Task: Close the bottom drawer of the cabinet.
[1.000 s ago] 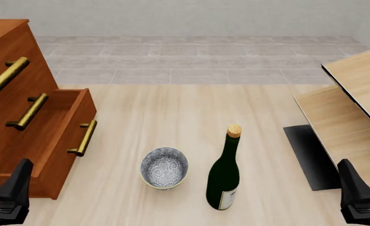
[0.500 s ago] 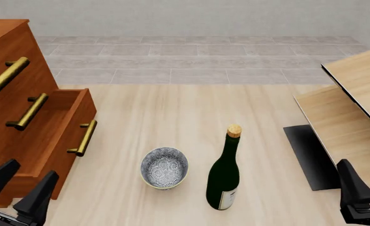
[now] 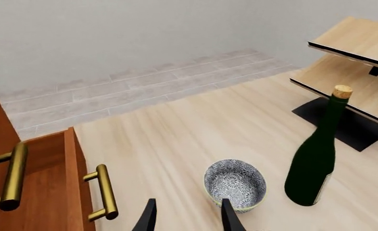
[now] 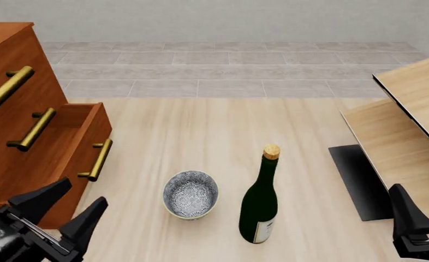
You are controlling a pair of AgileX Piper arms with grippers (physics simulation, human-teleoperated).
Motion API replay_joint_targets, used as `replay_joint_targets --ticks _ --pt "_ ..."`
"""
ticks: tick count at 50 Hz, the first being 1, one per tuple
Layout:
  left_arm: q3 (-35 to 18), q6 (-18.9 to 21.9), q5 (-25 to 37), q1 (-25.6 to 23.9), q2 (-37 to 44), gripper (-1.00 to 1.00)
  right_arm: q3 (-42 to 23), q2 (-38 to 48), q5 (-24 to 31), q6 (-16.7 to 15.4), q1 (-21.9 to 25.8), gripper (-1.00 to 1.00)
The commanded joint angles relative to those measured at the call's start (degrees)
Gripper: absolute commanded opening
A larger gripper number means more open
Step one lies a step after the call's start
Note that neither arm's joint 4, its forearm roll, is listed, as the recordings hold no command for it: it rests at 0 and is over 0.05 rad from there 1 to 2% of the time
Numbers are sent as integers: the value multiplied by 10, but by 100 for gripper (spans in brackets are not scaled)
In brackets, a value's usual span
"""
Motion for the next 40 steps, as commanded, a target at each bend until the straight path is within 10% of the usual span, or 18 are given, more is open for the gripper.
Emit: replay_joint_targets --ticks 1,40 --pt "1 0 -152 -53 186 100 0 8 -7 2 1 100" --pt "1 -73 -480 -15 611 100 0 -7 5 -1 2 100"
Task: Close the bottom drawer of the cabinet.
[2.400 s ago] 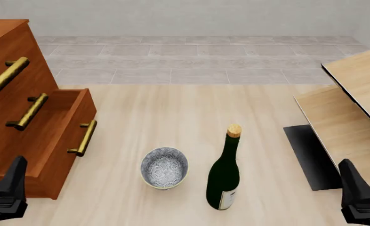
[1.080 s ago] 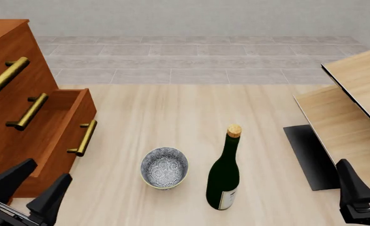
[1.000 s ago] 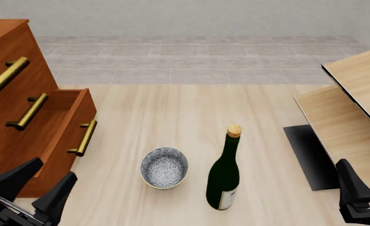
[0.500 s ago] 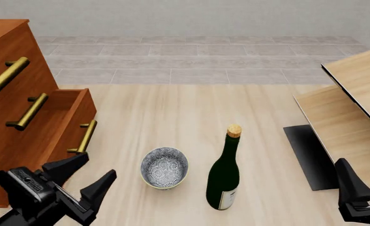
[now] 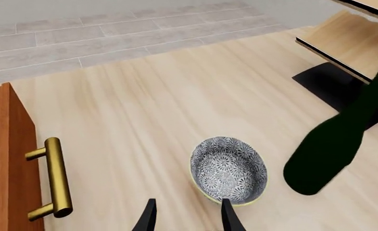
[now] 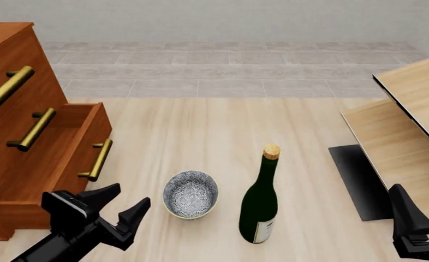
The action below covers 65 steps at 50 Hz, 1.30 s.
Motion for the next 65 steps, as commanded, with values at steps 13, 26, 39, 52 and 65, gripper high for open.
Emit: replay_joint_targets --ticks 13,26,39,52,65 --pt "0 -12 -111 55 149 100 -1 -8 7 -1 0 100" --pt "-19 -14 -128 94 205 100 0 -7 4 -1 -1 100" --pt "-41 -15 -129 107 226 100 0 -1 0 -1 0 100" --pt "-46 -9 -129 127 242 100 -1 -5 4 -1 0 100" --pt "-55 3 -129 153 266 100 0 -3 2 -1 0 100"
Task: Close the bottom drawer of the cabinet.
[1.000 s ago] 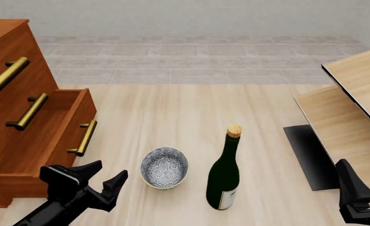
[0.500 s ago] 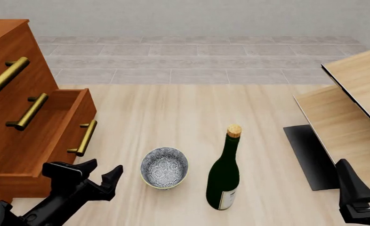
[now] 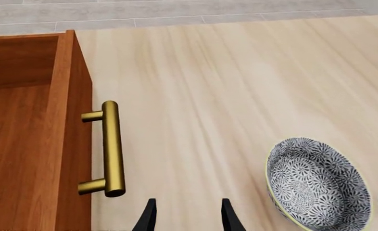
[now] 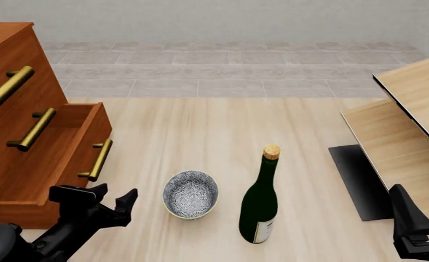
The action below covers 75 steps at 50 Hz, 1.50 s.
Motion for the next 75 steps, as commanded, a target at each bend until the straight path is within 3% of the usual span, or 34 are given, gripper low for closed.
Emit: replay_joint_targets --ticks 1,75 --pt "-6 7 -1 21 16 100 1 2 -2 0 0 100" --pt "-38 73 -1 150 56 100 0 0 0 0 -2 100"
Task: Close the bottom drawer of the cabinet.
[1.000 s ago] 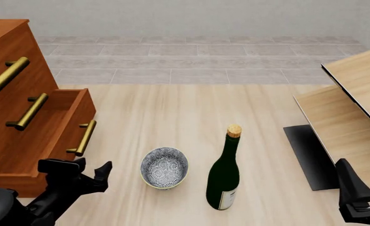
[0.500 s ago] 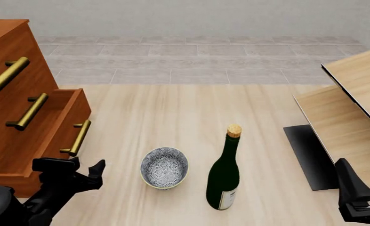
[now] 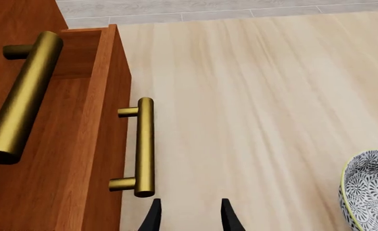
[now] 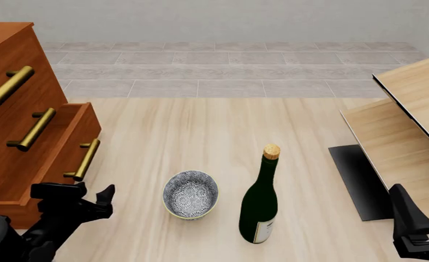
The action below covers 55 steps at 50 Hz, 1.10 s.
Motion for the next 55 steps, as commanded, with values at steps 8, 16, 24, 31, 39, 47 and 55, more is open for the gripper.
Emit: replay_joint_targets --ticks 8,16,24,31,39,47,55 --pt "-22 19 0 29 20 100 0 -6 5 -1 -1 100" --pt "-30 24 0 42 28 100 0 -4 2 -1 -2 100" --pt "-35 25 0 56 37 100 -1 -4 3 -2 -3 100" --pt "-38 26 0 64 42 100 -1 -7 6 -2 -4 100" --pt "-43 33 0 77 47 100 -1 -8 7 -2 -4 100" --pt "-44 41 0 86 50 100 -1 -6 5 -2 -3 100" --pt "-48 48 0 93 54 100 0 -5 4 -2 -3 100"
